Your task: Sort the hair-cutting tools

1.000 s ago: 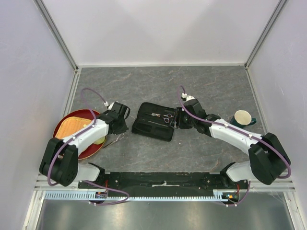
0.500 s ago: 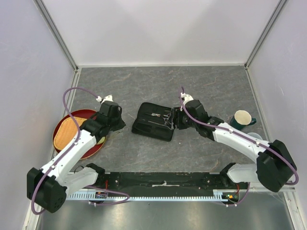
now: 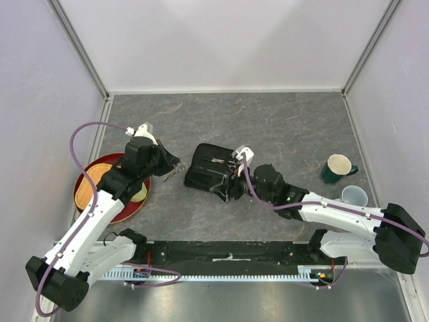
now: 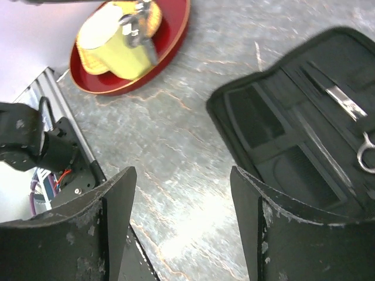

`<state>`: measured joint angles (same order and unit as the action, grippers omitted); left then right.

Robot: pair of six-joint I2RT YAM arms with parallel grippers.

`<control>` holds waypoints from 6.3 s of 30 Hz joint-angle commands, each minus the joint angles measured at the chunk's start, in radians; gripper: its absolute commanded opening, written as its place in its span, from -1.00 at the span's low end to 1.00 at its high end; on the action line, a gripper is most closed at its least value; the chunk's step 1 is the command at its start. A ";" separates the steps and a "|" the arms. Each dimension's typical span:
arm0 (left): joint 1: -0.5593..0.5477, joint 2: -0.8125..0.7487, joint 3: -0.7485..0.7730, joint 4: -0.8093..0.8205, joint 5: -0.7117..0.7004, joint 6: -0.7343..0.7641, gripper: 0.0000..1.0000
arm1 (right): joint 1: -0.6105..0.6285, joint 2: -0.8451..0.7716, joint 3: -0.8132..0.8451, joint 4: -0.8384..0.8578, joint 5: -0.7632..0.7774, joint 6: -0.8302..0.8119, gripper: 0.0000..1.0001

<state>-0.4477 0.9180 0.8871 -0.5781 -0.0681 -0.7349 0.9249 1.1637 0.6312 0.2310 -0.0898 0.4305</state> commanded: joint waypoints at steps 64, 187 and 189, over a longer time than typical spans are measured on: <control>-0.013 -0.160 0.182 0.131 0.777 0.301 0.58 | 0.005 0.061 0.582 -0.688 -0.366 -0.317 -1.00; 0.251 0.490 0.042 0.662 0.467 -0.046 -0.95 | -0.291 0.272 0.212 -0.452 0.237 0.149 -0.03; 0.268 0.533 0.055 0.664 0.465 -0.037 -0.96 | -0.339 0.347 0.257 -0.432 0.214 0.159 -0.21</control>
<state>-0.2131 1.4002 0.9096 -0.0593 0.3496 -0.7506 0.6563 1.4124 0.8268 -0.2832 0.1757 0.5404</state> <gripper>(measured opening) 0.063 0.443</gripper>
